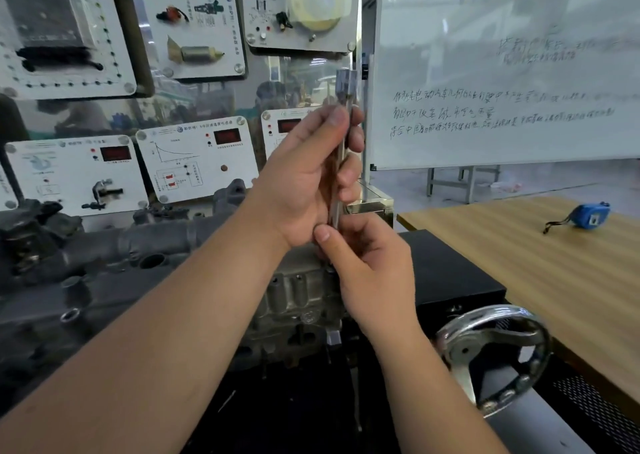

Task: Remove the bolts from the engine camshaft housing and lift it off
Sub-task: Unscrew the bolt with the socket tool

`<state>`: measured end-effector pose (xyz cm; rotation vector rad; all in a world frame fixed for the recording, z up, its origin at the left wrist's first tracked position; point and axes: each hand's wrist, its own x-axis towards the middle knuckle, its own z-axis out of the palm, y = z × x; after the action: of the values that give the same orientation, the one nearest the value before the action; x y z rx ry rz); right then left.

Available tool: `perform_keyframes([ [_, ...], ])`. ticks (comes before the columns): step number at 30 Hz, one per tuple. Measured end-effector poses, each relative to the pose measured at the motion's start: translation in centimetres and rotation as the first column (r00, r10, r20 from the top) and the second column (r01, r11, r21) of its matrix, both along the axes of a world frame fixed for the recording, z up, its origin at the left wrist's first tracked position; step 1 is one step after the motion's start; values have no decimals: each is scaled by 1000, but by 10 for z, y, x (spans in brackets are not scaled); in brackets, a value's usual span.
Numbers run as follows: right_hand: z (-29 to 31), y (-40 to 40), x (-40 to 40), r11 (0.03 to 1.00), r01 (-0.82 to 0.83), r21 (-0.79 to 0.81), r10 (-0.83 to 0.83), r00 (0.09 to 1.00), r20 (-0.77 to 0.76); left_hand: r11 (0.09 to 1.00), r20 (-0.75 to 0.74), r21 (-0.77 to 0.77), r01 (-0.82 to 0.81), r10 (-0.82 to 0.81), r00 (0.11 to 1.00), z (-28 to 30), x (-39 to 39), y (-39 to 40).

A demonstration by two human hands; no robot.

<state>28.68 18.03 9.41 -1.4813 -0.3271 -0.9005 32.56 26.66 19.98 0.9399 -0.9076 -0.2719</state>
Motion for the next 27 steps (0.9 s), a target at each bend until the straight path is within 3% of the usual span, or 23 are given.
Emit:
perform_keyframes([
  [3, 0, 1, -2, 999, 23, -22, -23, 1000, 8, 997, -22, -42, 62, -63, 998, -6, 11, 3],
  [6, 2, 0, -4, 995, -46, -92, 47, 999, 6, 961, -68, -45, 274, -277, 959, -14, 22, 13],
  [9, 1, 2, -5, 995, -93, -39, 93, 996, 2, 913, -53, -13, 407, -407, 912, -17, 29, 19],
  [12, -1, 3, -5, 996, -84, 7, 84, 996, 6, 932, -92, 29, 361, -357, 929, -17, 30, 16],
  [15, 0, 3, -5, 999, 47, -25, -47, 999, -25, 955, -126, 26, 296, -290, 949, -18, 26, 14],
  [20, 0, 1, -2, 994, 91, -55, -90, 996, 19, 984, -142, 23, 178, -173, 975, -20, 24, 15],
  [25, 1, -2, -2, 981, -171, 89, 170, 985, 19, 964, -145, 22, 264, -258, 955, -22, 28, 19],
  [27, 2, -4, -3, 974, -204, 95, 204, 979, 14, 960, -131, 77, 268, -257, 958, -23, 27, 19],
])
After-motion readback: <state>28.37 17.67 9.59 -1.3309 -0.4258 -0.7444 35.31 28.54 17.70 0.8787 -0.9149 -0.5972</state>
